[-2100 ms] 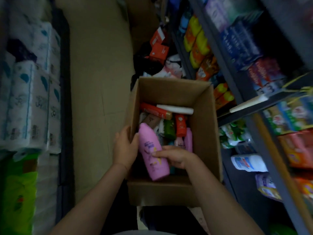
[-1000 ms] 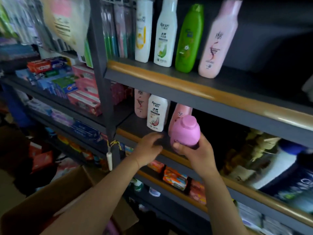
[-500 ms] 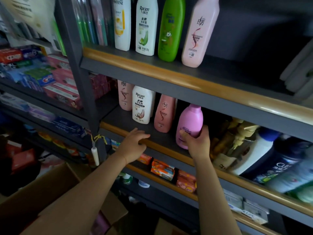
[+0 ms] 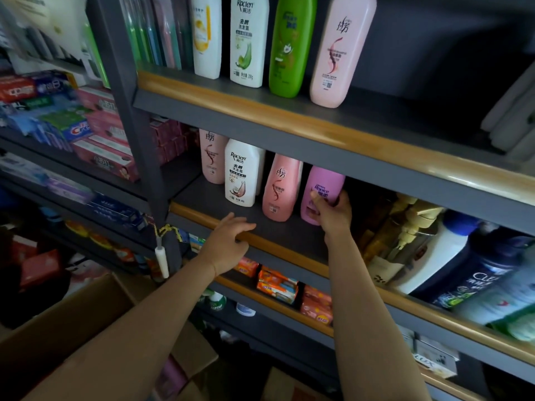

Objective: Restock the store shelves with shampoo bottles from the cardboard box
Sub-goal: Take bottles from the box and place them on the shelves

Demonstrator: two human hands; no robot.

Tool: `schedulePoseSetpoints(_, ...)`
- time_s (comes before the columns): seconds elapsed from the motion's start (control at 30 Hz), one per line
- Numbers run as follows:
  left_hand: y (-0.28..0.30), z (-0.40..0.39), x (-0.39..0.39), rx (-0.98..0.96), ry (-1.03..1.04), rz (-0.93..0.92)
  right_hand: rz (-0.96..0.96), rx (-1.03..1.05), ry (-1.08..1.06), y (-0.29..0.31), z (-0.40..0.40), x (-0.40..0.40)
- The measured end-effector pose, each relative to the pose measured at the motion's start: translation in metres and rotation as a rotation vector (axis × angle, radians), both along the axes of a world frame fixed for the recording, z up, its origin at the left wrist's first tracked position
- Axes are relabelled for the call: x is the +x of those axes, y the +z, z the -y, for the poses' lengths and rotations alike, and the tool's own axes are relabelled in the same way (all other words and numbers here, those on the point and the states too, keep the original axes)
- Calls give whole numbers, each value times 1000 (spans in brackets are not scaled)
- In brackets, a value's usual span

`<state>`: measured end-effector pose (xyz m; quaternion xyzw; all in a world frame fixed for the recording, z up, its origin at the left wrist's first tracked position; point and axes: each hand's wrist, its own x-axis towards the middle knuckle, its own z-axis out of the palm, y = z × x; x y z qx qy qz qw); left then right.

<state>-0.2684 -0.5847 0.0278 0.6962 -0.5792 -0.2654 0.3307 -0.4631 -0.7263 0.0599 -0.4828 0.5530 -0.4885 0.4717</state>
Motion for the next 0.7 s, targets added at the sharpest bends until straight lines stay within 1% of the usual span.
schedulePoseSetpoints(0.1, 0, -1, -1, 7, -8, 7, -9, 34, -6, 1, -3, 1)
schedulePoseSetpoints(0.2, 3, -5, -1, 27, -32, -13, -143, -25, -79, 8, -32, 4)
schedulePoseSetpoints(0.27, 4, -11, 3, 1, -25, 0, -155, -145, -146, 14, -69, 13)
schedulePoseSetpoints(0.33, -1, -26, 9, -124, 36, 11, -72, -338, -171, 17, -111, 29)
schedulePoseSetpoints(0.37, -4, -37, 13, -191, 90, -4, -17, -394, -136, 17, -131, 40)
schedulePoseSetpoints(0.4, -12, -52, 20, -224, 154, -41, 35, -395, -56, 12, -147, 52)
schedulePoseSetpoints(0.43, -20, -68, 30, -222, 218, -77, 76, -343, 61, 5, -161, 67)
schedulePoseSetpoints(0.5, -50, -107, 58, -160, 354, -114, 73, -169, 342, -17, -184, 102)
schedulePoseSetpoints(0.6, -104, -182, 103, -25, 641, -130, -90, 67, 677, -75, -213, 160)
schedulePoseSetpoints(0.67, -138, -237, 126, 111, 864, -163, -197, 248, 835, -125, -236, 194)
schedulePoseSetpoints(0.7, -153, -262, 134, 166, 969, -128, -245, 338, 899, -150, -249, 210)
